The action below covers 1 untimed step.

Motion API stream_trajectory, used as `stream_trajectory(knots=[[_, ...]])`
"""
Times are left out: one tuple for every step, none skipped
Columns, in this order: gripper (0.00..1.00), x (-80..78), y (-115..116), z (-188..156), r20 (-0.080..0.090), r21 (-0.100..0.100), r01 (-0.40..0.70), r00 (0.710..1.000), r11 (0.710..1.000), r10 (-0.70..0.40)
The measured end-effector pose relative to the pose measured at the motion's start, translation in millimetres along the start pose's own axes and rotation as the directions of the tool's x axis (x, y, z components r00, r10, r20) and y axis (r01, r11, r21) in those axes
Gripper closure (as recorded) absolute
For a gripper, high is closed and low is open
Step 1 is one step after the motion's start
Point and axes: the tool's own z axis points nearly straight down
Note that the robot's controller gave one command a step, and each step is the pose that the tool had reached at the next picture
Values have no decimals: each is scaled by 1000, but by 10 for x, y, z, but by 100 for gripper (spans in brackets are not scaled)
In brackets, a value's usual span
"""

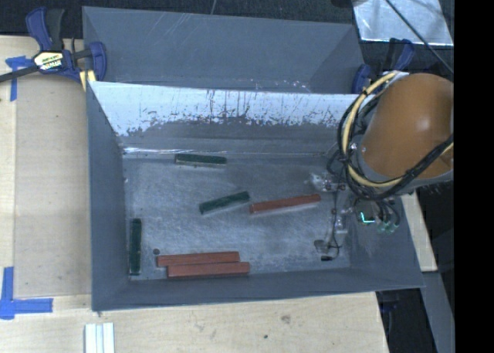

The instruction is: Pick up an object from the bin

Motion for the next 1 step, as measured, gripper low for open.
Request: stream_trajectory(knots=[[0,-18,1,-40,8,1,2,1000,1000,-2]])
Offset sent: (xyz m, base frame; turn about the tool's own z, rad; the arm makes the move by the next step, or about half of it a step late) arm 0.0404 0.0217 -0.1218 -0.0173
